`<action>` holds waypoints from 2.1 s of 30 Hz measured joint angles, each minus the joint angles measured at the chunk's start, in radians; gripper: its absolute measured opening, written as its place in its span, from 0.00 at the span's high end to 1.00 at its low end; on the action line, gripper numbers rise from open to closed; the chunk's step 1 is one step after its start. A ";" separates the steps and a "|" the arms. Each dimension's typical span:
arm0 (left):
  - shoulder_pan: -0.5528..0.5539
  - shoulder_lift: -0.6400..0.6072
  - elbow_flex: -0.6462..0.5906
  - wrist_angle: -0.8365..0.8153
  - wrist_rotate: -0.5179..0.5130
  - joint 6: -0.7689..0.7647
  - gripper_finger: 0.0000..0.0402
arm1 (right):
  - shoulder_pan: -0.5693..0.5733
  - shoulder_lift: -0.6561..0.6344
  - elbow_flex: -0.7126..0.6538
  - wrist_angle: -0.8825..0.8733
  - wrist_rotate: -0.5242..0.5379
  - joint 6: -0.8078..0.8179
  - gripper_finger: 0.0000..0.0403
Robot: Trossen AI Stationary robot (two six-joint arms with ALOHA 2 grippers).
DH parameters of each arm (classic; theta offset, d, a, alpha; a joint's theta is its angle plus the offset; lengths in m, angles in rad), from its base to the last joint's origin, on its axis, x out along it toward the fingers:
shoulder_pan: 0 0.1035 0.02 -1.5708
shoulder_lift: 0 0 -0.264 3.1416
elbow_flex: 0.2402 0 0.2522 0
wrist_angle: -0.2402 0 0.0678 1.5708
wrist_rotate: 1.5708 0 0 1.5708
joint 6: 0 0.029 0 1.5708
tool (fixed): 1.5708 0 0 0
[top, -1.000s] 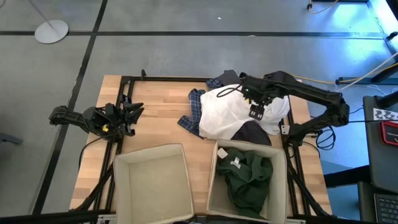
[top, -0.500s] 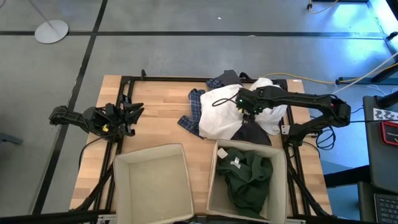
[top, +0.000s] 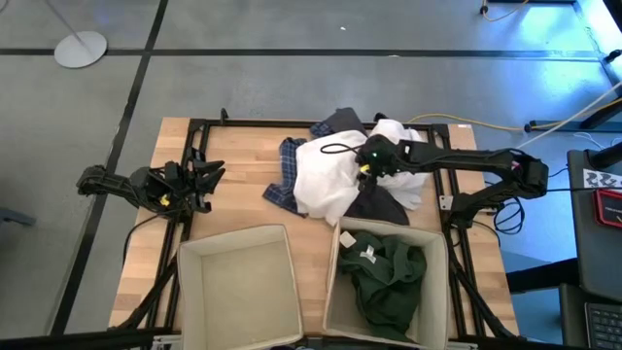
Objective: Sort clothes
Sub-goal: Put the white shirt into the left laundry organizer
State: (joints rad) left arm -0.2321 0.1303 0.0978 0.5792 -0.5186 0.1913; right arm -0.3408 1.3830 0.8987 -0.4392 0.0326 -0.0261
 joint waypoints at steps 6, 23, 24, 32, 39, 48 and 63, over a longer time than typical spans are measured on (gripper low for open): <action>0.000 0.000 0.000 0.000 0.000 0.000 0.78 | 0.000 0.000 -0.024 0.087 -0.015 -0.005 0.46; 0.000 0.011 0.000 0.004 0.000 -0.031 0.78 | 0.041 -0.026 0.112 -0.061 0.045 -0.071 0.95; 0.000 0.013 0.000 0.005 0.000 -0.031 0.78 | 0.052 -0.037 0.136 -0.073 0.055 -0.083 0.97; 0.000 0.064 0.000 0.018 0.008 -0.061 0.78 | 0.108 -0.101 0.349 -0.117 0.088 -0.114 0.97; 0.000 0.217 0.090 0.006 -0.020 -0.021 0.78 | 0.148 -0.103 0.506 -0.088 0.073 -0.145 0.98; 0.006 0.621 0.453 -0.134 -0.042 0.121 0.78 | 0.147 -0.103 0.548 -0.088 -0.002 -0.163 0.98; 0.027 1.021 0.802 -0.135 -0.058 0.182 0.60 | 0.302 -0.095 0.548 -0.071 -0.052 -0.191 0.98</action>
State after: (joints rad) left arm -0.2051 1.1514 0.8999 0.4441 -0.5771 0.3734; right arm -0.0391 1.2884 1.4463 -0.5101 -0.0196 -0.2170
